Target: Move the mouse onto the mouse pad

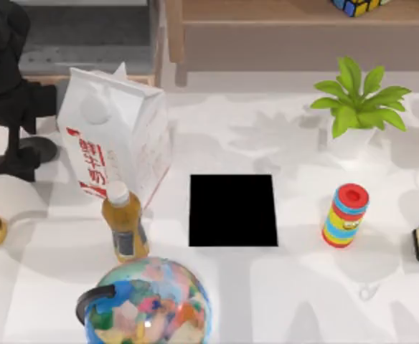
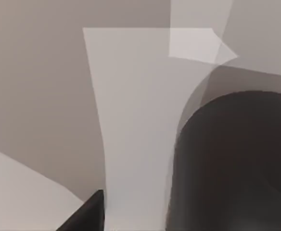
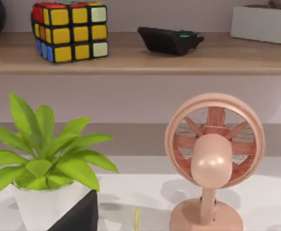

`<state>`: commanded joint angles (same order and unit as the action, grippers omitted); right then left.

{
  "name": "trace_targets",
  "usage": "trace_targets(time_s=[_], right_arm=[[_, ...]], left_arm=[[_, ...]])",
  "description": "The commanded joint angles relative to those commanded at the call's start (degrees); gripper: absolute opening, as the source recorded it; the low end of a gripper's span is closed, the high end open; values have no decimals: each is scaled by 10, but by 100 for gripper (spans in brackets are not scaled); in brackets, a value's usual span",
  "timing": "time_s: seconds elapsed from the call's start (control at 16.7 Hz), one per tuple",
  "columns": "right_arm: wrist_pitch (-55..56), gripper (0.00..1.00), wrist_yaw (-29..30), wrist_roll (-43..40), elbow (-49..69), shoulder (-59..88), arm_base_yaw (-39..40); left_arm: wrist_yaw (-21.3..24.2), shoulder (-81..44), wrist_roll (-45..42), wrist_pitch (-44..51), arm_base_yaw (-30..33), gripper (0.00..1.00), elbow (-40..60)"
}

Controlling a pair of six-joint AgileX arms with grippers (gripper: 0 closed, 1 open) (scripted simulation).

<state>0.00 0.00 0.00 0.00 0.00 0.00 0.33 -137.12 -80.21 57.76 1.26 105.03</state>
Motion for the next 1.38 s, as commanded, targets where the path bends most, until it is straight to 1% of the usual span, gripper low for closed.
trace_targets(time_s=[0.6, 0.66, 1.08, 1.38], right_arm=[[0, 100, 0, 0, 0, 0, 0], [0, 100, 0, 0, 0, 0, 0], [0, 100, 0, 0, 0, 0, 0], [0, 100, 0, 0, 0, 0, 0]], left_arm=[[0, 0, 0, 0, 0, 2, 0], [0, 0, 0, 0, 0, 0, 0], [0, 0, 0, 0, 0, 0, 0], [-2, 32, 27, 35, 1, 0, -9]])
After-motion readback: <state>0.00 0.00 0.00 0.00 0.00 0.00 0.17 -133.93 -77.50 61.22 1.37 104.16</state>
